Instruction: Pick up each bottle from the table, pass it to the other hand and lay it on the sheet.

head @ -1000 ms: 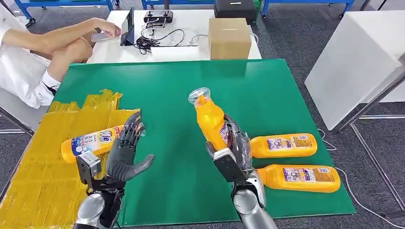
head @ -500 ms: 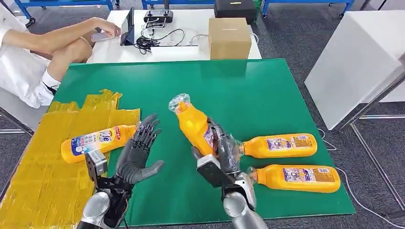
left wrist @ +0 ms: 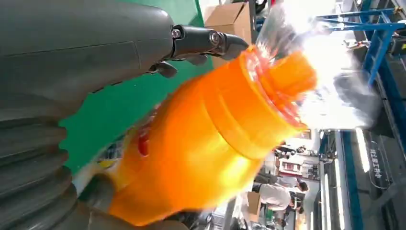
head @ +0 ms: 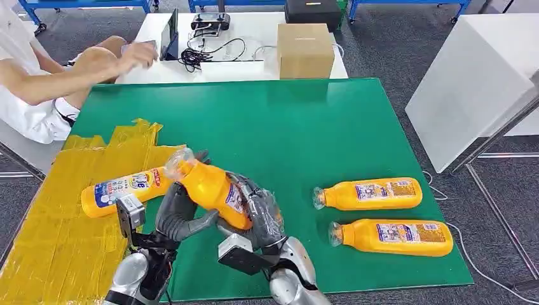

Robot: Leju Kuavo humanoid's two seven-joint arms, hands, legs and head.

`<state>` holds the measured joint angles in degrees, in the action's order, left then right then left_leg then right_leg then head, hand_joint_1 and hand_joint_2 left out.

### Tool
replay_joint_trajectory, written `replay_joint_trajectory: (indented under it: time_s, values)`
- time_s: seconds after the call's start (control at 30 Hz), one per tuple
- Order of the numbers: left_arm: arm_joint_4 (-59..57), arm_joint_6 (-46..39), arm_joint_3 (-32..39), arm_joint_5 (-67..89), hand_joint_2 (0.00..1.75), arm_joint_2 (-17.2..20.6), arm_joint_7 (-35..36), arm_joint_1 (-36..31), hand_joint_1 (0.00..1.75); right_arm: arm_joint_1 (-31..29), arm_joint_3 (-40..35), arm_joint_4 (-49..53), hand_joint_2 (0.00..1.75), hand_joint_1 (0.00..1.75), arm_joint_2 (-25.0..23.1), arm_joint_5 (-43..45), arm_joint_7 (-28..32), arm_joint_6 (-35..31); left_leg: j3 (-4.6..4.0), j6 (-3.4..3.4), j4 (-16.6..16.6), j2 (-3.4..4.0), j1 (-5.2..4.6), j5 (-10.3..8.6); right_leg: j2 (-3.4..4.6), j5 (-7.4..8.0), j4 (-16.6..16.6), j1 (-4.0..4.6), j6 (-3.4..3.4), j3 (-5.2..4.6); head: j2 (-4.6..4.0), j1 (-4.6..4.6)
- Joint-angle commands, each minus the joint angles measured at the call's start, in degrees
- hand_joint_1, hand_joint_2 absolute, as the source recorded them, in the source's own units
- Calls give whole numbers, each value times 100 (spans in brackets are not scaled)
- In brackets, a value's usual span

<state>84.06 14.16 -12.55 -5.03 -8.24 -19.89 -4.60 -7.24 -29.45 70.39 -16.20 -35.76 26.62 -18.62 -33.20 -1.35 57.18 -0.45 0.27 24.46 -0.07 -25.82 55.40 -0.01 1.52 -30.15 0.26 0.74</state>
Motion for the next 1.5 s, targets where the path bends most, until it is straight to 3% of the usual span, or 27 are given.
replay_joint_trajectory:
  time_s: [0.03,0.2,0.23,0.5,0.87,0.9,0.93,1.13,1.37,1.5]
  values:
    - [-751,-44,292,-179,175,91,-24,-329,0,-382,-1164,-726,175,175,271,208,110,34,17,3,-9,1,-1,0,1,0,-9,-1,0,17,0,0]
    - [-719,-128,406,-260,175,1,-64,-315,3,-470,-1348,-870,175,175,321,211,85,94,19,5,-10,3,2,3,2,-2,-13,2,1,20,0,0]
    - [-663,-179,474,-318,175,-56,-90,-309,175,-516,-1442,-1046,175,175,300,206,51,95,13,4,-6,-1,1,1,-1,-1,-9,1,0,15,0,-2]
    - [-337,-476,833,-748,175,-260,-144,-238,175,-684,-1541,-1435,175,175,244,276,-33,-94,20,5,-7,-4,6,4,-10,-6,-14,6,1,23,0,-2]
    - [-332,-591,884,-845,175,-266,-149,-261,175,-737,-1506,-1461,175,175,218,263,-63,-227,12,5,-5,-2,6,1,-8,-3,-11,5,1,15,0,0]
    - [-324,-607,881,-840,175,-264,-156,-260,175,-726,-1499,-1427,175,106,222,256,-51,-277,11,4,-5,-2,3,0,-8,-3,-9,3,1,13,0,-4]
    - [-304,-662,879,-833,175,-257,-178,-263,175,-710,-1501,-1329,175,0,242,94,-17,-610,18,6,-6,-3,6,3,-10,-5,-13,5,1,21,0,0]
    - [-329,-1206,896,-389,175,-224,-309,-383,175,-523,-1362,-359,175,0,422,39,-95,-937,13,6,1,-7,5,6,-14,-9,-7,5,3,19,0,0]
    - [-346,-1631,864,18,175,-201,-389,-433,175,-414,-1246,19,175,0,470,47,-54,-1076,1,3,0,-5,0,-2,-5,-2,-2,-1,3,1,0,-2]
    - [-484,-3754,828,2312,175,-169,-758,-681,175,-27,-809,1065,175,0,429,-39,-161,-1187,-1,5,3,-20,1,-1,-21,-8,0,1,2,5,0,-2]
